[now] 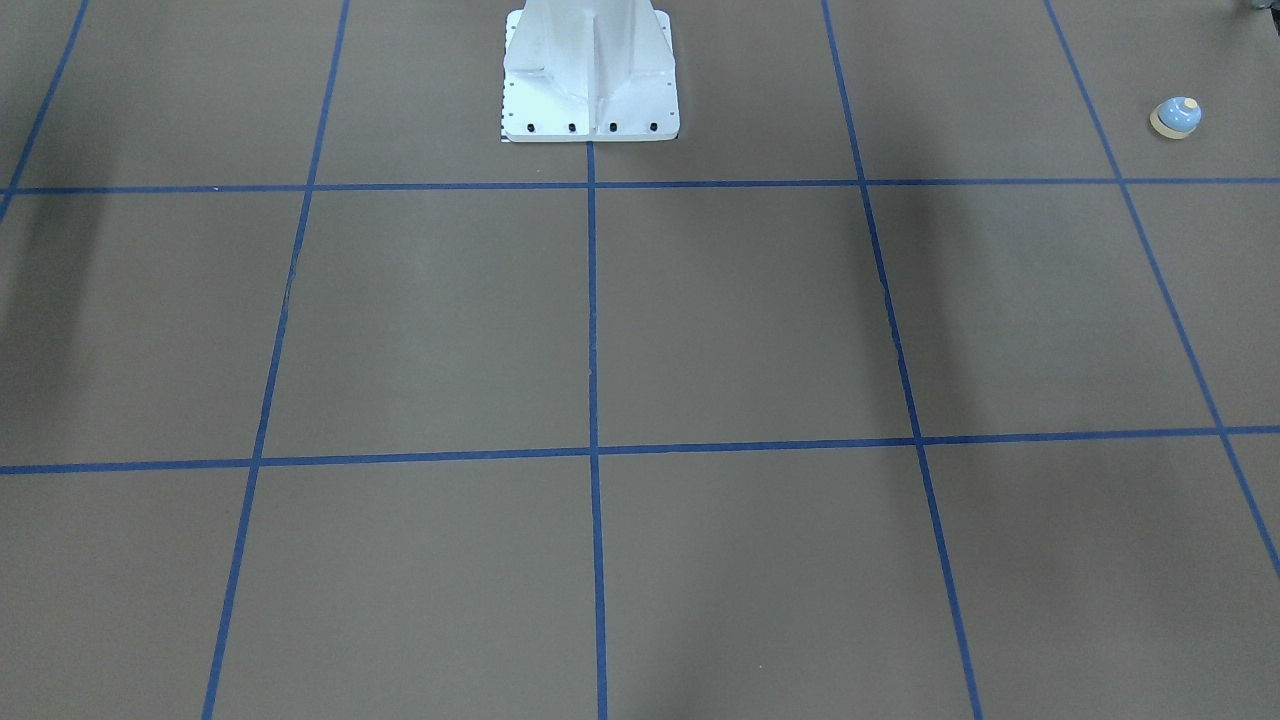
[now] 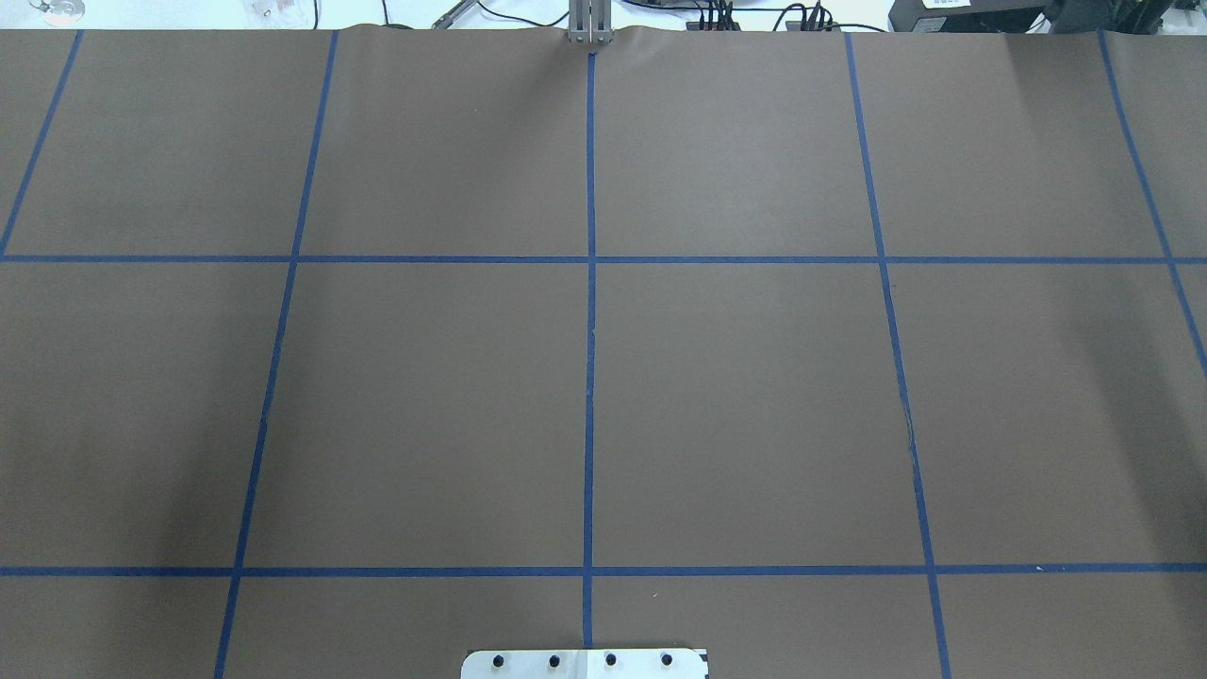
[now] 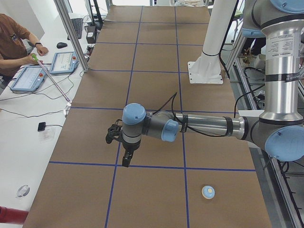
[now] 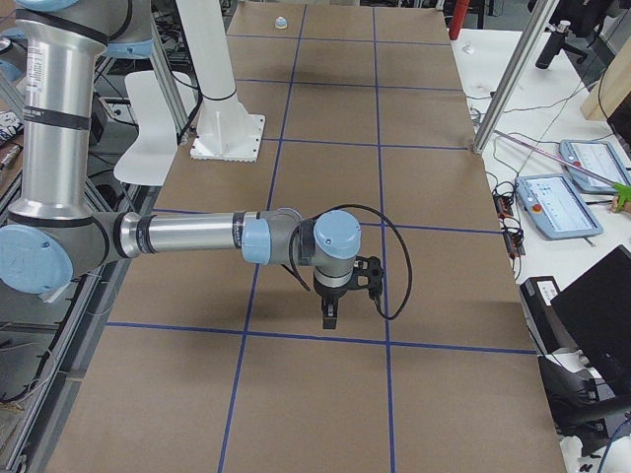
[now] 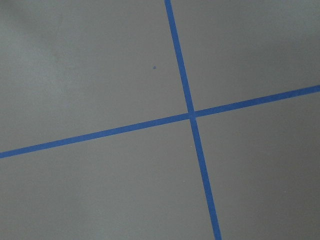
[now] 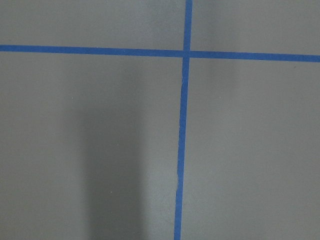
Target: Place and press bell with both arms
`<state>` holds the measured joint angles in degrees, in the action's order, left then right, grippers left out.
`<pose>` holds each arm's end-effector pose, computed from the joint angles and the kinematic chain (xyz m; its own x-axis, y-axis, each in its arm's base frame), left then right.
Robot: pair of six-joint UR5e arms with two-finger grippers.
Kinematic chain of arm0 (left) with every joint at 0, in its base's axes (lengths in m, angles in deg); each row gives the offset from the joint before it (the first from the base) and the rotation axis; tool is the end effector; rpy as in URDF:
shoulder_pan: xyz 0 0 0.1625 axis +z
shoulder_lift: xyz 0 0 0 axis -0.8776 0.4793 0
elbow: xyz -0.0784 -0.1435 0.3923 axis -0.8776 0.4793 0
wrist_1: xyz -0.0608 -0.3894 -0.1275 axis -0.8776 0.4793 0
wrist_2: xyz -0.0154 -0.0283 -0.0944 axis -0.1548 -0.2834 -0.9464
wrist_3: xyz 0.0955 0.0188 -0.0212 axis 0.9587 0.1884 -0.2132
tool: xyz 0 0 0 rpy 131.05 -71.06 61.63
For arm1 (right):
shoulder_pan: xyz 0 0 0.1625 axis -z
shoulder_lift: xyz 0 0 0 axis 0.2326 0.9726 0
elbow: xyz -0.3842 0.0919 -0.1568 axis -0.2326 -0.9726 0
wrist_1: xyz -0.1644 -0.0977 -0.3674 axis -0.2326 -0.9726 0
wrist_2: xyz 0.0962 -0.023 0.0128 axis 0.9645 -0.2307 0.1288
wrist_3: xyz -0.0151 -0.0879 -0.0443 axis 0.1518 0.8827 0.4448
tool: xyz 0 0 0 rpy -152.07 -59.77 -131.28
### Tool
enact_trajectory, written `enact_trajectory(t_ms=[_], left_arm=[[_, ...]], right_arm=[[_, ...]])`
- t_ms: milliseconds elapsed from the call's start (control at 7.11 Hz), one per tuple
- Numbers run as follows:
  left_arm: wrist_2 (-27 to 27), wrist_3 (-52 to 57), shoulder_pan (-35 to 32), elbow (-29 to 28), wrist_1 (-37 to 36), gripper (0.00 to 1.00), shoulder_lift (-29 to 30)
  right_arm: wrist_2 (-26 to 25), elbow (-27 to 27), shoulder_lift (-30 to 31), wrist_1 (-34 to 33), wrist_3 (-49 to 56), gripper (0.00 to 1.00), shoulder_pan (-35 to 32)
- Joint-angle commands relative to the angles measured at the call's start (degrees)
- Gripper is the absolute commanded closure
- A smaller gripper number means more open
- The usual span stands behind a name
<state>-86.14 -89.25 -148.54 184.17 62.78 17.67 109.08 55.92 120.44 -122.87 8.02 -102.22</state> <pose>-0.0495 -0.4733 0.6200 0.7853 0.1909 -0.5889 -0.0564 0.9694 0.2390 0.0528 -0.4267 0.6178 0.6973 -0.0330 0.7160 0.0338 0.9993 0.0130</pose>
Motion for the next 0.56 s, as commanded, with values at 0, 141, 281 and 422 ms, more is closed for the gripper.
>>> enact_trajectory(t_ms=[0,141,281,422], left_arm=[[-0.16,0.0,0.0,0.43,-0.05,0.0,-0.22],[-0.17,0.0,-0.09,0.53,-0.05,0.0,-0.74],[0.01,0.0,0.0,0.44,-0.05,0.0,-0.84],[0.01,-0.17,-0.09,0.79,-0.05,0.0,-0.84]], right_arm=[[-0.47,0.08,0.0,0.0,0.03,0.0,0.0],[-0.47,0.08,0.0,0.0,0.03,0.0,0.0],[-0.47,0.08,0.0,0.0,0.03,0.0,0.0],[-0.56,0.17,0.0,0.0,0.03,0.0,0.0]])
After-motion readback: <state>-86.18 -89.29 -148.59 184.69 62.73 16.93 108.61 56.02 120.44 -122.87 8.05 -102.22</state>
